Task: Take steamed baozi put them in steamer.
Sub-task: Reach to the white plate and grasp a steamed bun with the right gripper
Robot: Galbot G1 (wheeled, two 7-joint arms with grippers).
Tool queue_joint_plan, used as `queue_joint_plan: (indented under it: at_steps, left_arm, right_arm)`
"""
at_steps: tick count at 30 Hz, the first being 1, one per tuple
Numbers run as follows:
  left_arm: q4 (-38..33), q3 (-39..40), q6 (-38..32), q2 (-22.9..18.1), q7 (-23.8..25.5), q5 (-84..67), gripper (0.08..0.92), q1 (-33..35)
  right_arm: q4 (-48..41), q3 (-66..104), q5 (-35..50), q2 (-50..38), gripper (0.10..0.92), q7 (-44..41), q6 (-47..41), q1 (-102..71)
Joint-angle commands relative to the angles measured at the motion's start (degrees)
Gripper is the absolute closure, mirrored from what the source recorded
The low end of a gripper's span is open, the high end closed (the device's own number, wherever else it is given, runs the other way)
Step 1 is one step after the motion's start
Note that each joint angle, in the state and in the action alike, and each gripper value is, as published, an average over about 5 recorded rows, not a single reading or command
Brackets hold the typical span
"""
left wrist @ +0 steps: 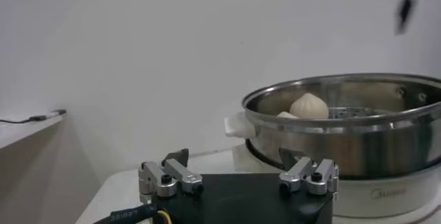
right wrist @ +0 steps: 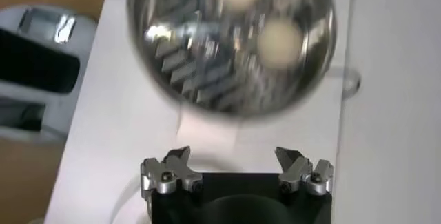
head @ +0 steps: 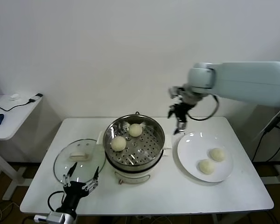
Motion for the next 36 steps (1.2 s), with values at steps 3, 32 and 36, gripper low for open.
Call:
queue_joint_plan:
  at_steps: [3,32,36]
  left_arm:
    - [0.4,-0.1,0.6,-0.3,0.1,0.0,0.177,-0.5]
    - [1.0,-0.7,1.0,-1.1,0.3,0.7,0.177,-0.4]
    - [0.7,-0.7,1.1,-1.2,0.3,0.5,0.177,-0.3]
  right_arm:
    - [0.7,3.6,-17.7,-19.5,0.203,-1.3,1.6,-15.9]
    - [-14.0,23.8,-20.5,-7.2,0.203,3.7,-2.0,-40.1]
    - [-13.7,23.1,-20.5,-7.1,0.224,3.3,-2.1,-39.4]
